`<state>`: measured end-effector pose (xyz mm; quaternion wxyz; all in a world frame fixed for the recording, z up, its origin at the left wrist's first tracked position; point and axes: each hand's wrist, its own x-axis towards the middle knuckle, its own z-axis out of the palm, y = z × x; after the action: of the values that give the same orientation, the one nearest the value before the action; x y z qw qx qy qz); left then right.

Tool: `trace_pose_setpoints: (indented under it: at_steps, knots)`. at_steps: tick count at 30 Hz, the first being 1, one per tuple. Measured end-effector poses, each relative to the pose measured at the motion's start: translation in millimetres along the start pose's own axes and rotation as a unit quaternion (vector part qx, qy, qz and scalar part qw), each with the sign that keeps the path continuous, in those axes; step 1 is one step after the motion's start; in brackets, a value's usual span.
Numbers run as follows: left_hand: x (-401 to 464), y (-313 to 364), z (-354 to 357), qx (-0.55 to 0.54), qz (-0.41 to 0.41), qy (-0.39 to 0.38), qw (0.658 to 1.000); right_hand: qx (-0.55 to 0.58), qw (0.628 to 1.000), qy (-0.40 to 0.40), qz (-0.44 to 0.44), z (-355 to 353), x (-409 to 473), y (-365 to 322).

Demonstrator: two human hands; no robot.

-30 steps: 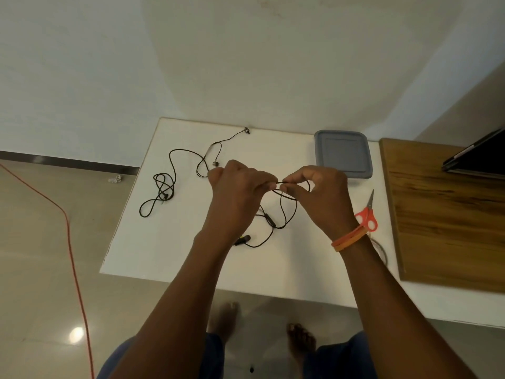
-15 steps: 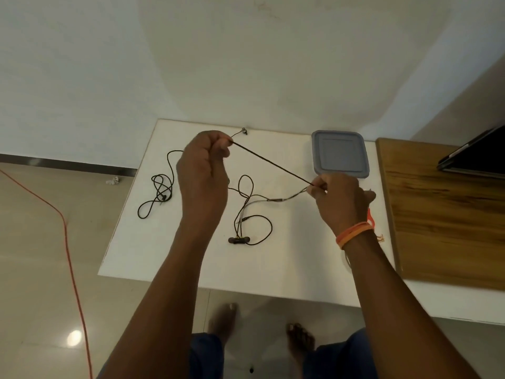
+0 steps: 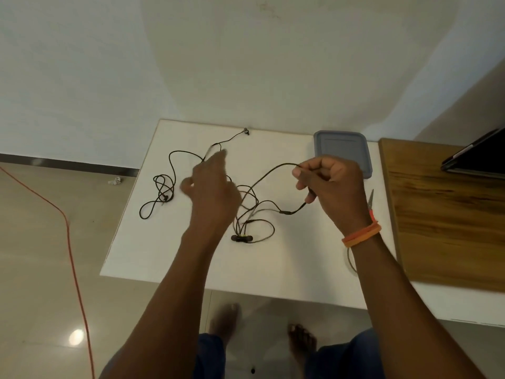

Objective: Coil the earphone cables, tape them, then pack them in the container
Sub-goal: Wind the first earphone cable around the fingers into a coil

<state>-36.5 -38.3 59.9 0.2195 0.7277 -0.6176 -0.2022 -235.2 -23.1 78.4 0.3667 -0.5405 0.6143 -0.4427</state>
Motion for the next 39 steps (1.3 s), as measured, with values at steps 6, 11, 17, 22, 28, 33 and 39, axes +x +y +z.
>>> trace_pose_setpoints:
  at_steps: [6, 11, 17, 22, 28, 33, 39]
  knots:
    - [-16.1, 27.4, -2.9, -0.334, 0.098, -0.166, 0.923, -0.07, 0.993, -0.044, -0.081, 14.5, -5.0, -2.0]
    - [-13.2, 27.6, -8.4, -0.397, -0.016, -0.196, 0.897, -0.139, 0.981, -0.036, -0.134, 18.9, -6.9, 1.7]
    - [-5.5, 11.8, -11.0, -0.297, 0.026, -0.164, 0.94, -0.103, 0.991, -0.072, -0.038, 6.2, -1.5, 4.3]
    - [-2.7, 10.1, -11.4, -0.313, 0.021, -0.039, 0.949, -0.131, 0.984, -0.114, -0.039, 0.8, 1.7, 11.5]
    - [4.9, 3.6, -22.5, -0.425, -0.016, 0.085, 0.901, -0.326, 0.939, -0.045, -0.099, -17.2, 6.9, 26.4]
    - [4.7, 4.5, -21.0, -0.448, -0.036, 0.116, 0.886, -0.423, 0.905, -0.023, -0.029, -20.2, 7.0, 35.9]
    - [9.9, -4.8, -19.3, -0.445, -0.064, 0.157, 0.879, -0.019, 0.996, 0.012, 0.086, -16.9, 9.6, 19.9]
